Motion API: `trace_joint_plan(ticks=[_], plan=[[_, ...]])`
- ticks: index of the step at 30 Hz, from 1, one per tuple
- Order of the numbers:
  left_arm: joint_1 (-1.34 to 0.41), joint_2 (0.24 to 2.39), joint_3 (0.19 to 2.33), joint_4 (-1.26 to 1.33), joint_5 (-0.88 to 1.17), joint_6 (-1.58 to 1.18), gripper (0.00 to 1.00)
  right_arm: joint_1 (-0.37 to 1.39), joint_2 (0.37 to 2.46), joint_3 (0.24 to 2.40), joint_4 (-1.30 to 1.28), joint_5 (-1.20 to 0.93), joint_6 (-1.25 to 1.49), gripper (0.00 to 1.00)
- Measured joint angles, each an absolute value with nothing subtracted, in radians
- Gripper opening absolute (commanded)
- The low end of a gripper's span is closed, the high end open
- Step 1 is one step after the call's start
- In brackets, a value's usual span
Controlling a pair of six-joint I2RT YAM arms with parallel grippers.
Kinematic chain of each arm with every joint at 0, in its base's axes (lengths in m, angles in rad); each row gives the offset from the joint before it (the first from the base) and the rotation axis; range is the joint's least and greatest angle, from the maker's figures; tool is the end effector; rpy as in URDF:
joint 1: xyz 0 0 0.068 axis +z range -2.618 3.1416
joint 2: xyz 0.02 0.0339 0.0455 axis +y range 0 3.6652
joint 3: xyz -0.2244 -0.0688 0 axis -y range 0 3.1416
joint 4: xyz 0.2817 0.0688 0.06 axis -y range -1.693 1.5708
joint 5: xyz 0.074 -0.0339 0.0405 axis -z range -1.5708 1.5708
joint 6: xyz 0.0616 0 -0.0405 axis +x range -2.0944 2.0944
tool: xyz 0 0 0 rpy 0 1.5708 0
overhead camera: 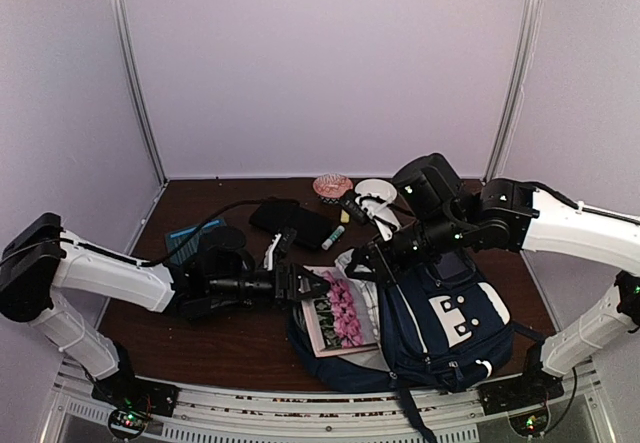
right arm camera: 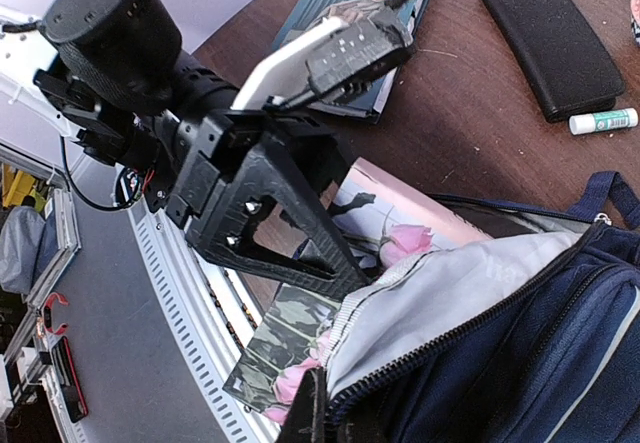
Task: Pack the student bag
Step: Place the book in the student bag.
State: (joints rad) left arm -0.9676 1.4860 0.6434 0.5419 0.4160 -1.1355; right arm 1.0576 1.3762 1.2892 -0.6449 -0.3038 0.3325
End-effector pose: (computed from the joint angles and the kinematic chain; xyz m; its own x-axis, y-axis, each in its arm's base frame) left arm 0.1824 -0.3087 0.1282 -0.9524 -0.0794 -0.2942 0.2576 0.3059 -0.9165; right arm 0.1613 0.3237 0.2802 -0.6171 -0.4607 -0.6379 -0.7819 0.4496 0.4318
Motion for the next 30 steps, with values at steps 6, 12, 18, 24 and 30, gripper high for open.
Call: trace_joint_plan(ticks=[6,12,18,24,30], plan=[[-0.968,1.685,0.563,0.96,0.45,-1.443,0.98,1.058,1.376,1.289,-0.639,-0.294,0.347,0.0],[-0.969,1.652,0.53,1.06,0.437,-1.531,0.98,1.058,1.376,1.289,-0.633,-0.287,0.348,0.0],[-0.963,1.45,0.508,0.848,0.422,-1.456,0.98,1.058,1.37,1.289,-0.631,-0.281,0.348,0.0],[-0.947,1.374,0.507,0.668,0.411,-1.385,0.98,1.058,1.365,1.289,-0.632,-0.277,0.348,0.0],[-0.938,1.288,0.523,0.49,0.394,-1.296,0.98,1.058,1.363,1.289,-0.632,-0.274,0.348,0.0]])
